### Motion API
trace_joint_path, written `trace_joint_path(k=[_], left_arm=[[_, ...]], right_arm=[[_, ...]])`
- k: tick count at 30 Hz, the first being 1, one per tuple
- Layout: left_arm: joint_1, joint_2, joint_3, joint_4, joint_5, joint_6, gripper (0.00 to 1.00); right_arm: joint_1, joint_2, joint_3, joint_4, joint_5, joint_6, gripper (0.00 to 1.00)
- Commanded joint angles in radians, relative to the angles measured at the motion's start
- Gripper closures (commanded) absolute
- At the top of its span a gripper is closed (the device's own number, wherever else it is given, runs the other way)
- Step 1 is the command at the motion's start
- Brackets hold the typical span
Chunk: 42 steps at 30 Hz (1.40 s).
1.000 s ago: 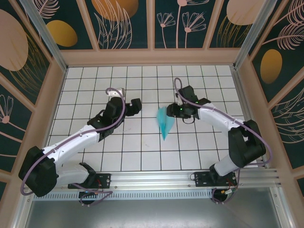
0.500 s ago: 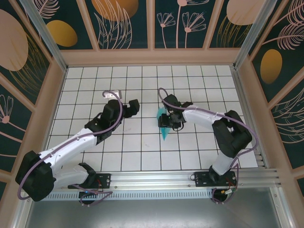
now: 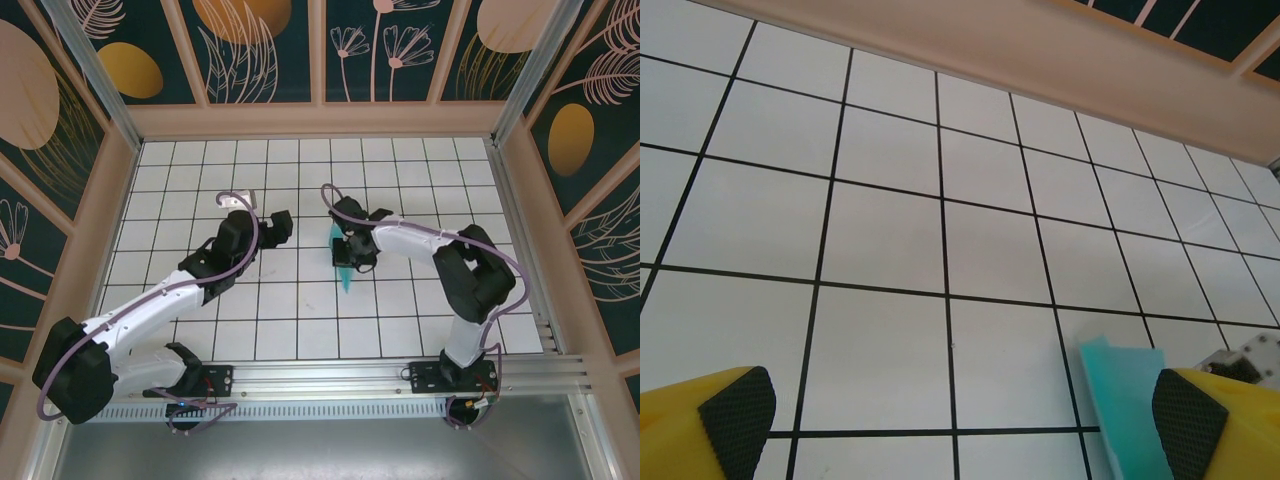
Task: Fold a paper plane with a square sheet of paper (fold left side to right side)
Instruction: Pick up the paper plane at the center of the table, then place the paper plane at the center of the table.
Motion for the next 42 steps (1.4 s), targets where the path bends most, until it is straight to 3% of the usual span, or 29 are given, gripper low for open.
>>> trace_joint_path(k=[1, 17, 32, 42], left_arm=[[-0.001, -0.047, 0.038, -0.036, -0.036, 0.04, 0.02], [-0.001, -0.256, -0.061, -0.086, -0.121, 0.086, 0.01], [-0.001, -0.253, -0.083, -0.082, -0.123, 0.112, 0.01], [-0.001, -0.242, -0.076, -0.083, -0.12, 0.115, 0.01]], right_arm=[[0.016, 0.013, 0.114, -0.097, 0.057, -0.002, 0.98], [-0.004, 0.478, 0.781, -0.363, 0.089, -0.022, 0.97], [-0.018, 0.602, 0.882, -0.405, 0.103, -0.046, 0.94], [-0.016, 0.586, 0.89, -0.409, 0.1, -0.054, 0.78]])
